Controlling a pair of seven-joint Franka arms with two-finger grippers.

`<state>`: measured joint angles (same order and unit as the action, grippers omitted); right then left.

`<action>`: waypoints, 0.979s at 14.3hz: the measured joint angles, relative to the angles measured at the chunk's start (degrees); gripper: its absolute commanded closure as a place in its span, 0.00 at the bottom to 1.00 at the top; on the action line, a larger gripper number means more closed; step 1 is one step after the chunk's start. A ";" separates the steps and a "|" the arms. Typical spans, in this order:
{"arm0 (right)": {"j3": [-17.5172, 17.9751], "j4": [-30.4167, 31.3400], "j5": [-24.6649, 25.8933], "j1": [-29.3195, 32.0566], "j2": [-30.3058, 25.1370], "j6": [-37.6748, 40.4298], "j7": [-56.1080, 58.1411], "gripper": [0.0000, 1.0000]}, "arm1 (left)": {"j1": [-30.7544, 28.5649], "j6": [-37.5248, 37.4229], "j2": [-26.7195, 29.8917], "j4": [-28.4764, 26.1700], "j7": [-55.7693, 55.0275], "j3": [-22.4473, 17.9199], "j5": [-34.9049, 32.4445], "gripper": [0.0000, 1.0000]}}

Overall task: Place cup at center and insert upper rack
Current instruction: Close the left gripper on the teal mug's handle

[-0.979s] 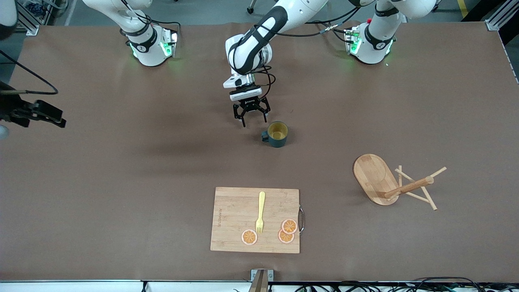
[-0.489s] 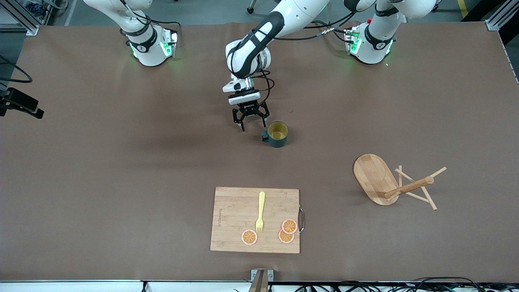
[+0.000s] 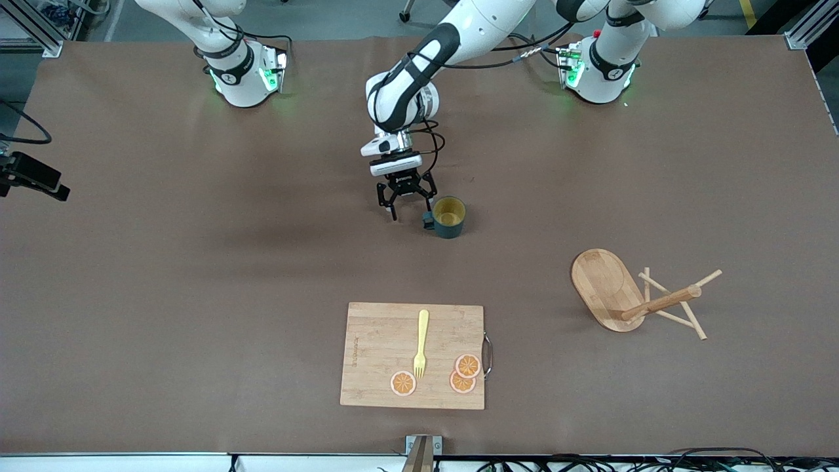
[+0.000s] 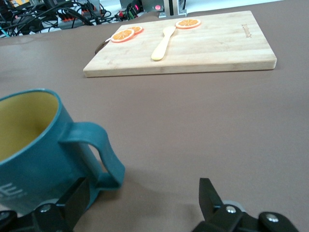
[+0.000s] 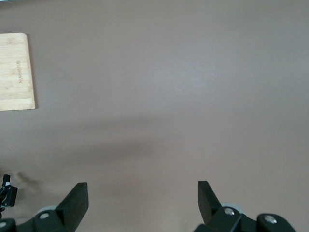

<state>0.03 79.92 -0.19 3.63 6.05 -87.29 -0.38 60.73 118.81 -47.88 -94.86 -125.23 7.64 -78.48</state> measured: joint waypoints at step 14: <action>0.21 1.72 0.09 -1.57 0.26 -0.70 0.00 0.00 | -0.06 -0.01 -3.76 4.87 0.00 -1.77 -0.48 0.20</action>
<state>0.24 81.64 -0.11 2.06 6.31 -87.99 -0.39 60.67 118.80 -51.65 -89.99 -125.23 5.87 -78.96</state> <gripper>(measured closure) 0.000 0.088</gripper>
